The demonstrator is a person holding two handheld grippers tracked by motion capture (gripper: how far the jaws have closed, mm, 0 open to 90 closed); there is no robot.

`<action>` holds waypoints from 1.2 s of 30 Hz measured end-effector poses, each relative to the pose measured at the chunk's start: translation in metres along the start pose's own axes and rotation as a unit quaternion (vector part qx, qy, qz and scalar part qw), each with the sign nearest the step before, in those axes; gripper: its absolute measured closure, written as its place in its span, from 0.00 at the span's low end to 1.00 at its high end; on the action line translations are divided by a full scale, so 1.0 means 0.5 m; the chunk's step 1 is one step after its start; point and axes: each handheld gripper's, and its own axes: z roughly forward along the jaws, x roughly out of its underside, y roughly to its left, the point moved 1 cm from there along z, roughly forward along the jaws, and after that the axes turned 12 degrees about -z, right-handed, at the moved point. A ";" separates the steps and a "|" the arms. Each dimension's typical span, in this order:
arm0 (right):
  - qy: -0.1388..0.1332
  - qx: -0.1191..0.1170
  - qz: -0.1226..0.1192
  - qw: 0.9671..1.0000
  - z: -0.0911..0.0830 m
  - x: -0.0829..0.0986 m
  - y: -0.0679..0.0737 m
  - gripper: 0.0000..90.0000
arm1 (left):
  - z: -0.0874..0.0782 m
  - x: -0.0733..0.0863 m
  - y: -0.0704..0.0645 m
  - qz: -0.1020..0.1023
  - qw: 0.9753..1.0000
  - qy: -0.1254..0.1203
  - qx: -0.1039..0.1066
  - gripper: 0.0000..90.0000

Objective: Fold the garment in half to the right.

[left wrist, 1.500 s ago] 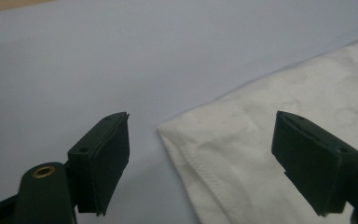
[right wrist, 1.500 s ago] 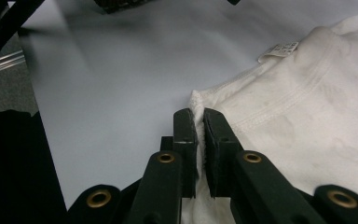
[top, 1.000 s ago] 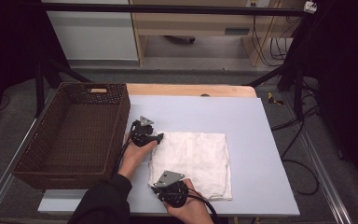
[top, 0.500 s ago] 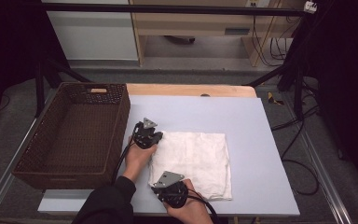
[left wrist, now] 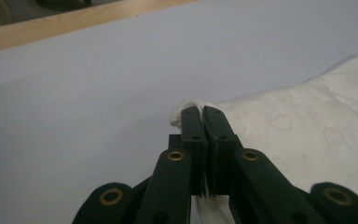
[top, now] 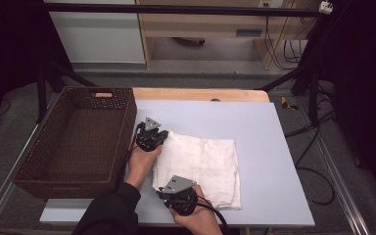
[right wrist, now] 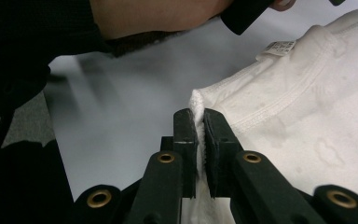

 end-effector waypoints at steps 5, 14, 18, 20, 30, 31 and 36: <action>-0.013 0.007 0.007 1.000 -0.015 -0.006 -0.006 0.94 | -0.010 -0.023 -0.016 0.012 1.000 -0.007 0.004 0.98; -0.024 0.013 0.006 1.000 -0.029 -0.012 -0.010 0.94 | -0.020 -0.046 -0.032 0.025 1.000 -0.011 0.008 0.98; -0.025 0.014 0.007 1.000 -0.030 -0.013 -0.011 0.94 | -0.023 -0.055 -0.036 0.024 1.000 -0.010 0.015 0.98; -0.026 0.014 0.007 1.000 -0.031 -0.013 -0.011 0.94 | -0.023 -0.057 -0.036 0.026 1.000 -0.009 0.014 0.98; -0.032 0.015 0.012 0.999 -0.035 -0.014 -0.015 0.94 | -0.022 -0.061 -0.037 0.027 1.000 -0.007 0.011 0.98; -0.034 0.016 0.012 0.999 -0.035 -0.014 -0.016 0.94 | -0.022 -0.063 -0.037 0.028 1.000 -0.007 0.011 0.98; -0.039 0.020 0.014 0.999 -0.039 -0.018 -0.019 0.94 | -0.026 -0.078 -0.041 0.033 0.999 -0.008 0.011 0.98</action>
